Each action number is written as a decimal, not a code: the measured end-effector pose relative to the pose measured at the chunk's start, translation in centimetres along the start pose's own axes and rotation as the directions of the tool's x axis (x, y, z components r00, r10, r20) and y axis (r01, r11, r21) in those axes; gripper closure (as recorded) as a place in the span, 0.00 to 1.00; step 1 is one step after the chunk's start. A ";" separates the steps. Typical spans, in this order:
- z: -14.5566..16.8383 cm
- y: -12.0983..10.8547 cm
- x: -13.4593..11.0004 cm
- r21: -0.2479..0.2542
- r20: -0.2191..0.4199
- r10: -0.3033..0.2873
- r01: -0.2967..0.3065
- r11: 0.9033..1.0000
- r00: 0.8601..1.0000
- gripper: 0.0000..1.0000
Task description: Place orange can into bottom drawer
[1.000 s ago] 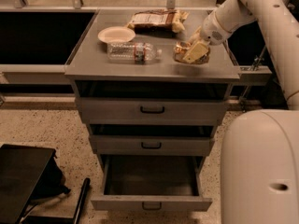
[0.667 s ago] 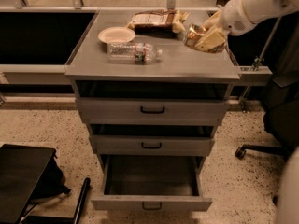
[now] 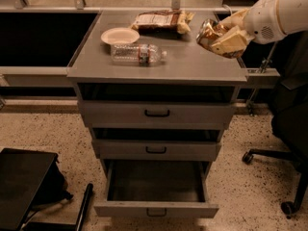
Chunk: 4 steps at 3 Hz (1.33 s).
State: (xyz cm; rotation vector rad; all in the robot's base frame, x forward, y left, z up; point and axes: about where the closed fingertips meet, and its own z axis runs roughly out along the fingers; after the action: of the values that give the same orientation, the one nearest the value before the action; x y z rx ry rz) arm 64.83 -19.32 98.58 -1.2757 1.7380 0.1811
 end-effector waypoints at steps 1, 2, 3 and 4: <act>0.3 1.2 1.0 -0.016 0.006 0.008 -0.008 1.000 1.000 1.00; 0.3 3.8 2.9 -0.026 0.034 0.029 -0.028 0.999 0.999 1.00; 0.3 8.4 7.0 -0.035 0.072 0.071 -0.068 0.997 0.995 1.00; 2.5 14.8 15.1 -0.111 0.012 0.125 -0.123 0.986 0.992 1.00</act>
Offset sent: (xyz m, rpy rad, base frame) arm -0.0642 -0.0129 -0.0841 0.0872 0.0496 0.0070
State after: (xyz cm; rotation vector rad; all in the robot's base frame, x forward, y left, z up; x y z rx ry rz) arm 54.13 -21.37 80.31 -1.2403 1.8132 0.3643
